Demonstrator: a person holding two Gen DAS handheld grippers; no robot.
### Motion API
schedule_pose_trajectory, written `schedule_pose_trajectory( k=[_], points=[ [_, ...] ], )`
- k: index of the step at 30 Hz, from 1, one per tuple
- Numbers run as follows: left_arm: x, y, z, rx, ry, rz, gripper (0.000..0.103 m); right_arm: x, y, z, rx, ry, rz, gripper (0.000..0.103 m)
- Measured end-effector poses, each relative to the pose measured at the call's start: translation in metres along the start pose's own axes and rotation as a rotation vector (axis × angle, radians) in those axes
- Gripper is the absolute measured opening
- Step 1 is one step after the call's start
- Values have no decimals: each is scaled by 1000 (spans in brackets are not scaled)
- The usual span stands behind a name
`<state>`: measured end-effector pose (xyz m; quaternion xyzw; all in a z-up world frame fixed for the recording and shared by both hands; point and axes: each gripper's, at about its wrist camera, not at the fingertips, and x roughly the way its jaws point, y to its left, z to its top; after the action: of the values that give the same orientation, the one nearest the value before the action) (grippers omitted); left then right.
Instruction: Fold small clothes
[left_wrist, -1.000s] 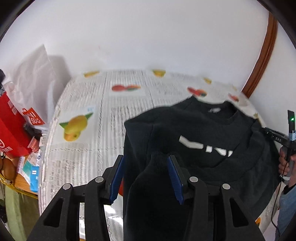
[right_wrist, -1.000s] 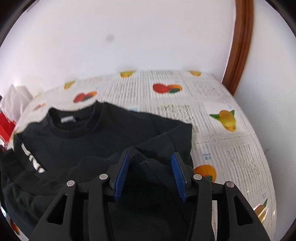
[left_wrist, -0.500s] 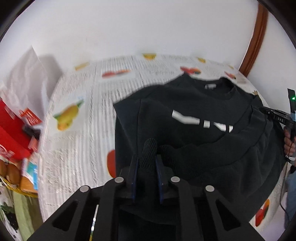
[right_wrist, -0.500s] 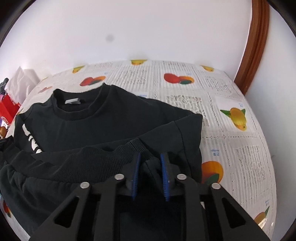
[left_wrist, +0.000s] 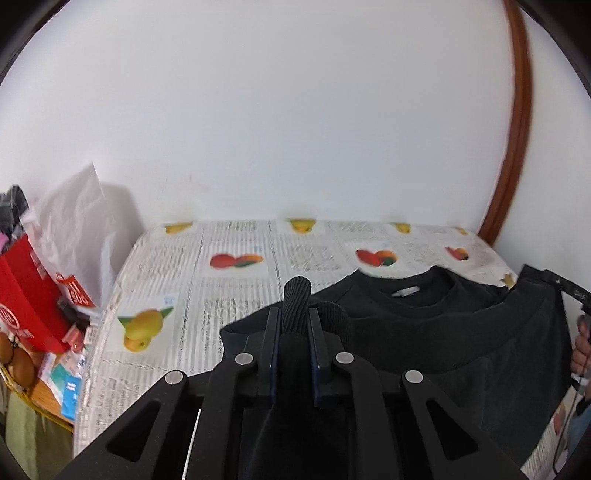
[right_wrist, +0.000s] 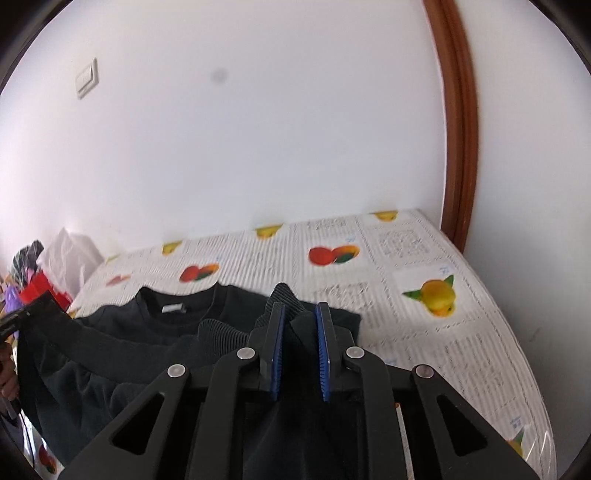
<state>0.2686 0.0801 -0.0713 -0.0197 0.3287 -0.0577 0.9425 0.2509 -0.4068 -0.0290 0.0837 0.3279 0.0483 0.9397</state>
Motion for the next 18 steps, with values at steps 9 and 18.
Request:
schedule_pose_trajectory(
  k=[9, 18],
  points=[
    [64, 11, -26, -31, 132, 72, 12, 77, 1, -9, -35, 136, -132, 16],
    [76, 19, -34, -73, 203, 62, 15, 118, -8, -14, -36, 281, -228, 37]
  ],
)
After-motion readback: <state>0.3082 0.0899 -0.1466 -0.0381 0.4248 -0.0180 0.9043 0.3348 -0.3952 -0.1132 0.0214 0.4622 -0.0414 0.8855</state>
